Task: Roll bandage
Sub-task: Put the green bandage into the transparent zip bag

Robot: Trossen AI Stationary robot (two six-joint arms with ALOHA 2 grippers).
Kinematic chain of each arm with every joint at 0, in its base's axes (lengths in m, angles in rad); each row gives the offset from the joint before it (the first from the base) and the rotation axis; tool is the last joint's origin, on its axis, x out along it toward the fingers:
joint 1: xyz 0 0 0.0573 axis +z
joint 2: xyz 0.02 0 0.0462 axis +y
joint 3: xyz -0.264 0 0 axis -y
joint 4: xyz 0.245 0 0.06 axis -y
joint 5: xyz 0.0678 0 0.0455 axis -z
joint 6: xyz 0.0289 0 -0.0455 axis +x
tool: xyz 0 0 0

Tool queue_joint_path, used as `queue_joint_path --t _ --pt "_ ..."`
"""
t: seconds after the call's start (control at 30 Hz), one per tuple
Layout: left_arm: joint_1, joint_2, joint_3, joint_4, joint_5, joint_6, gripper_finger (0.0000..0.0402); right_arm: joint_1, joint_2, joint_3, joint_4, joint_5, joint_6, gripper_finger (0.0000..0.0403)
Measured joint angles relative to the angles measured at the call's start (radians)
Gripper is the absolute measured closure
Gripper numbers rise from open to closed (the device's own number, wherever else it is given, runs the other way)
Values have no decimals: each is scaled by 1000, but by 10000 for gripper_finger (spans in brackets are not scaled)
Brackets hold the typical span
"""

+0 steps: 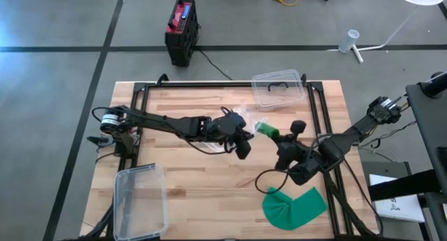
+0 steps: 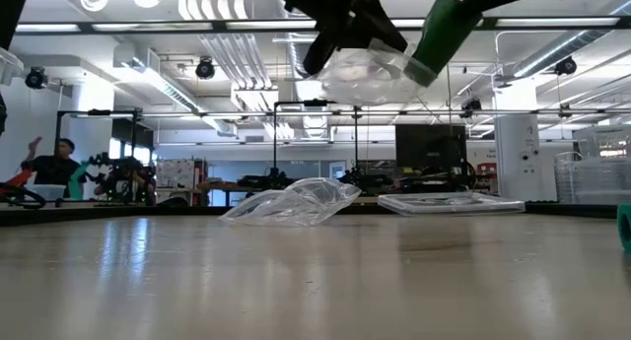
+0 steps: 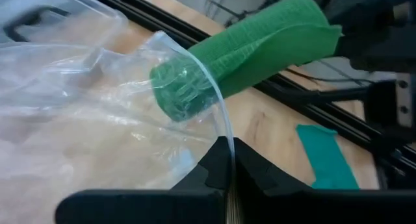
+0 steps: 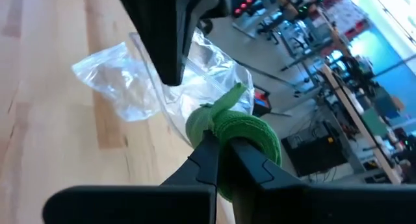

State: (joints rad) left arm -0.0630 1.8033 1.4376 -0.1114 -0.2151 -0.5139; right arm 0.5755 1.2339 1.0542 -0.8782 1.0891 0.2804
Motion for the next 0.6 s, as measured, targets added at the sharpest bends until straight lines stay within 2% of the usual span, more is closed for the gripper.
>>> queue_joint_path --t 0.33,0.47,0.6 --pt "3 -50 0 -46 -140 0 401 0 -13 0 -51 9 68 394" --pt "0 -57 0 8 -195 -4 401 0 -7 -1 -29 -16 58 394" --pt "0 -37 1 93 -188 -16 401 0 6 -1 55 -19 3 394"
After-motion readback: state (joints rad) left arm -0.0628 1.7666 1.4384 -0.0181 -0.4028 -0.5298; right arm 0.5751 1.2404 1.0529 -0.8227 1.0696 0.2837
